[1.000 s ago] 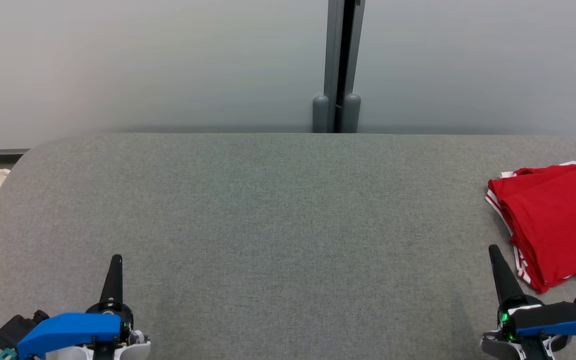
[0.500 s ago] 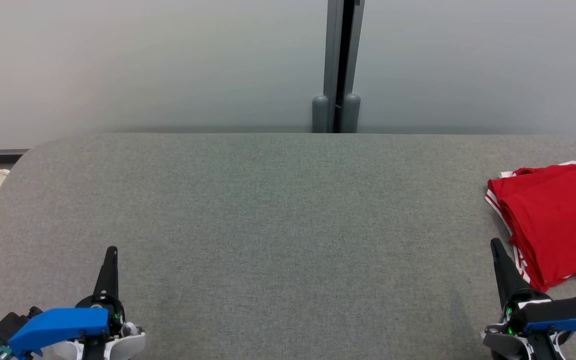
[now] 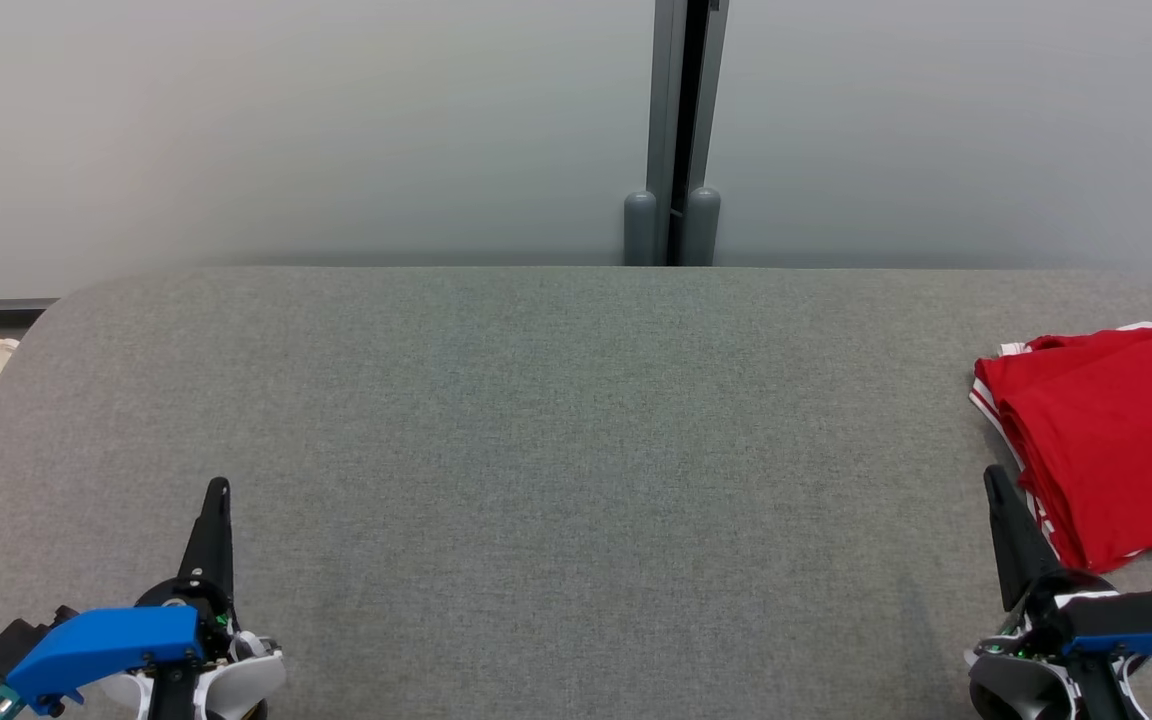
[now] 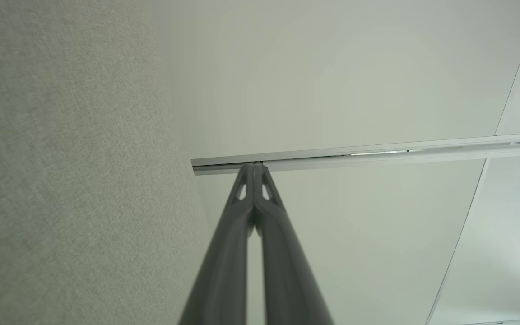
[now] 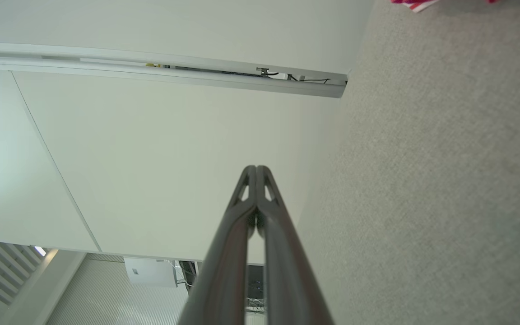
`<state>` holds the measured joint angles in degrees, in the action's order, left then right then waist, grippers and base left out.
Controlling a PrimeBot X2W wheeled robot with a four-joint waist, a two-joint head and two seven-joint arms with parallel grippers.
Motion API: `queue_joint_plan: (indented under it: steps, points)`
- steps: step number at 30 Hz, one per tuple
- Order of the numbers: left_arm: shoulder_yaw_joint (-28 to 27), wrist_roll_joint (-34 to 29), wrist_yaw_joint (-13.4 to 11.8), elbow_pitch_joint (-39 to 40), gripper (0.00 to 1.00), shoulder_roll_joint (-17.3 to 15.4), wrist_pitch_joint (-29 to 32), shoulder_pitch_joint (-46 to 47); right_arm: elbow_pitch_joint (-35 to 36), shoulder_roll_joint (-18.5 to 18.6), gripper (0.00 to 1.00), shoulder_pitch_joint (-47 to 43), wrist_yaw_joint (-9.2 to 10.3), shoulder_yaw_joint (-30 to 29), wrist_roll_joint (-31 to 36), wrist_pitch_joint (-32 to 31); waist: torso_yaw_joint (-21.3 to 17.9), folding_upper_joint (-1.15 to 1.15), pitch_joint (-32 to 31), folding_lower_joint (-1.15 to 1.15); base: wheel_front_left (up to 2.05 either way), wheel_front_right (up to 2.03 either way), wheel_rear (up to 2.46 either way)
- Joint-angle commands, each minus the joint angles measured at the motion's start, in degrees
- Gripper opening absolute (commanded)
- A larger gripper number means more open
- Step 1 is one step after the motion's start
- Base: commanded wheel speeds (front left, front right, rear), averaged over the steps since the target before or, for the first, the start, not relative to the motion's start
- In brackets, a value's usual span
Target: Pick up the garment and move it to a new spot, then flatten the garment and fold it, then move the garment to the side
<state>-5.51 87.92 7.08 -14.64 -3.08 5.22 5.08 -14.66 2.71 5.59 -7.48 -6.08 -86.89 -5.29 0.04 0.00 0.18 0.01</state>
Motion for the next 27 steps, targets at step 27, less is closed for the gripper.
queue_joint_plan:
  steps: [27]
  points:
    - [-1.20,4.54,0.55,0.72,0.00,0.28,1.55,1.47,0.78,0.29,0.00,0.92,-0.02,-0.55,-5.60,-1.42,-0.04,0.00,-0.01,-0.01,0.00,0.00,0.00]
